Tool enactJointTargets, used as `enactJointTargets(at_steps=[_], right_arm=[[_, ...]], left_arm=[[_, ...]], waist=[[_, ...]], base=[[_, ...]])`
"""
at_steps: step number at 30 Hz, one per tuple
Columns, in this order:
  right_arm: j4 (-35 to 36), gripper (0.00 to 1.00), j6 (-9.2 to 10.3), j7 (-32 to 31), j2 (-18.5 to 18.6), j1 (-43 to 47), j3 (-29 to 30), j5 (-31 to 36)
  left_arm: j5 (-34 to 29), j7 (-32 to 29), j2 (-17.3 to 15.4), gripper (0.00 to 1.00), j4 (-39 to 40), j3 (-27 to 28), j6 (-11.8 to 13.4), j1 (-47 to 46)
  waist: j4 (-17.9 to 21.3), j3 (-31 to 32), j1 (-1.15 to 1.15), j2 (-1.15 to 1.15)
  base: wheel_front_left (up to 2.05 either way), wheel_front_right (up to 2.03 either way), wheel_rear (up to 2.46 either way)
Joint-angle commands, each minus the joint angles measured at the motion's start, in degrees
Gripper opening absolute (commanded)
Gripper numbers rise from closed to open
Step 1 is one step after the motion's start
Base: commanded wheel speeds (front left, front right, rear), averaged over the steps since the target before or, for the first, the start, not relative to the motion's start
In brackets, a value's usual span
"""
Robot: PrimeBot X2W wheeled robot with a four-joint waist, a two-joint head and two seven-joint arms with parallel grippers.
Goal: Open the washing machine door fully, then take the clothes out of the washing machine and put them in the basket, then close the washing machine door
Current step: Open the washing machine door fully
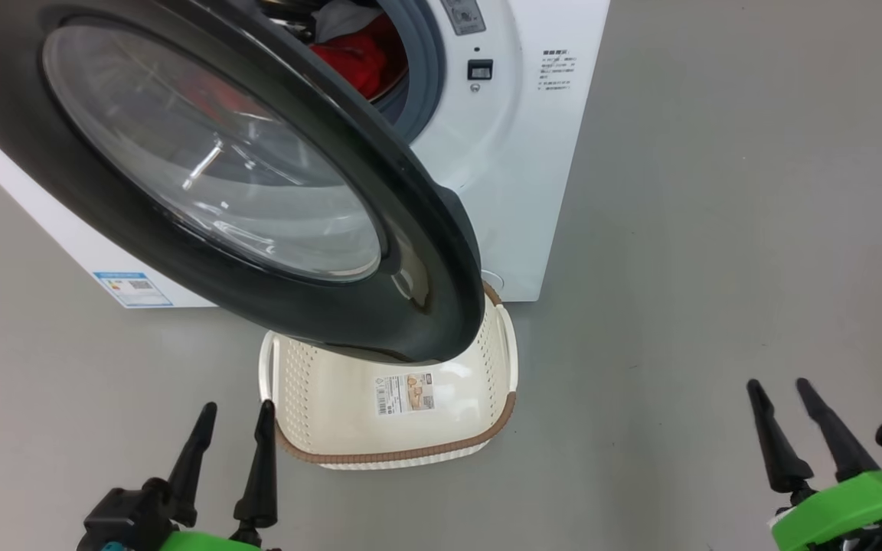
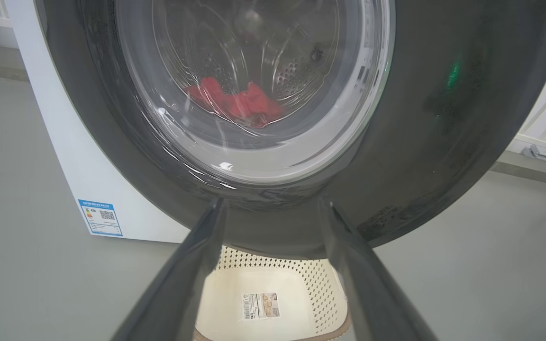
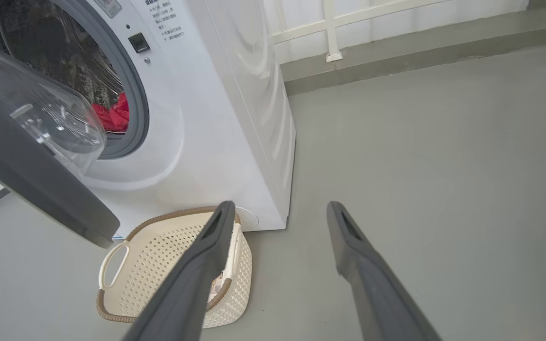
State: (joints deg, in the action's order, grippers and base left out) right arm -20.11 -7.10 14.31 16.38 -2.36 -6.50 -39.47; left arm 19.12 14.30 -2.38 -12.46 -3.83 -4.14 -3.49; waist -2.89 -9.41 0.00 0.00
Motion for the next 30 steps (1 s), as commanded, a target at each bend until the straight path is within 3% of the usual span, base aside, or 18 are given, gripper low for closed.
enactJointTargets(at_steps=[1, 12, 30], right_arm=[[2.1, 1.00, -0.39, 0.7, 0.0, 0.6, 1.0, 2.7], [9.6, 1.00, -0.39, 0.7, -7.6, 4.6, 13.7, 17.4], [10.0, 1.00, -0.39, 0.7, -9.3, 7.6, 14.7, 21.4]], left_arm=[[-0.5, 0.7, -0.5, 1.00, 1.5, 2.1, -0.3, -0.6], [-1.7, 0.7, -0.5, 1.00, 4.3, 2.2, 0.2, -0.2], [-2.1, 0.7, -0.5, 1.00, 5.4, 1.0, 0.6, 1.0]], waist=[[-0.2, -0.1, 0.00, 0.00], [-0.7, -0.1, 0.00, 0.00], [-0.9, 0.4, 0.00, 0.00]], base=[[0.00, 0.00, 0.00], [0.00, 0.00, 0.00], [0.00, 0.00, 0.00]])
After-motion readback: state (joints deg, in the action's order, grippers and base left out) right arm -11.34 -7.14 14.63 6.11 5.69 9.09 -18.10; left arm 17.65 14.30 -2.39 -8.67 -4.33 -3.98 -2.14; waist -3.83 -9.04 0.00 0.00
